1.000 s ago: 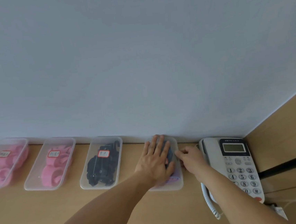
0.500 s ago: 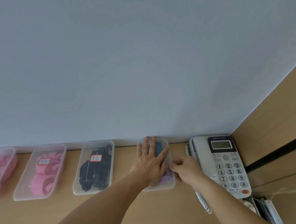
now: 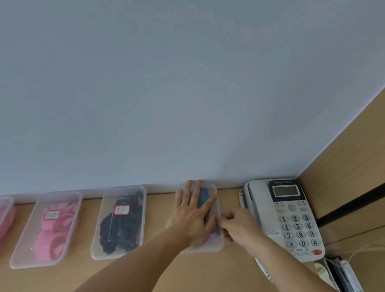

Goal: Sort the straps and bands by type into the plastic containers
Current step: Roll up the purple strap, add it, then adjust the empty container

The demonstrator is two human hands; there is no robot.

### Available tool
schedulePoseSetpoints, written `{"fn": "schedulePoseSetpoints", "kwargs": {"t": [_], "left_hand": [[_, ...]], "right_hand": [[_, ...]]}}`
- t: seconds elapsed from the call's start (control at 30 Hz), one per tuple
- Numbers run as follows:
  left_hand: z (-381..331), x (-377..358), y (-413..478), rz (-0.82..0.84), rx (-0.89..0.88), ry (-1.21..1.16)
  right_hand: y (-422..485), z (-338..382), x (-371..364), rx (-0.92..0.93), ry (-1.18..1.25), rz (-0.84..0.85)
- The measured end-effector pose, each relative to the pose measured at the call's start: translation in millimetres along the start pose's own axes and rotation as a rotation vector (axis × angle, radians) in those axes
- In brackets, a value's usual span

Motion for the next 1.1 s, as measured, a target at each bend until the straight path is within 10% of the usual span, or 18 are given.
{"fn": "schedulePoseSetpoints", "kwargs": {"t": [0.13,0.3,0.8,1.1], "left_hand": [[8,5,-6,-0.04,0.022,-0.026],[24,0,-21,-0.433,0.467,-0.446],[58,-8,-36,-0.382,0.801,-1.27],[41,-6,-37,-0.394,0.605,-0.681]], "right_hand": [[-1,1,-5,0.018,-0.085,-0.023],[5,0,-8,0.067,-0.239,-0.101],[0,11,-13,0.13,-0.268,-0.148],[-12,-10,-19,0.121,-0.21,-0.213]]}}
Point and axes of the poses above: each hand's wrist, its own y-axis towards the middle knuckle, its own x-axis out of the back of the hand, z = x × y, the point moved 3 cm from there along y, towards the middle knuckle, and after that the axes turned 3 degrees about -x, right-handed, at the moved point
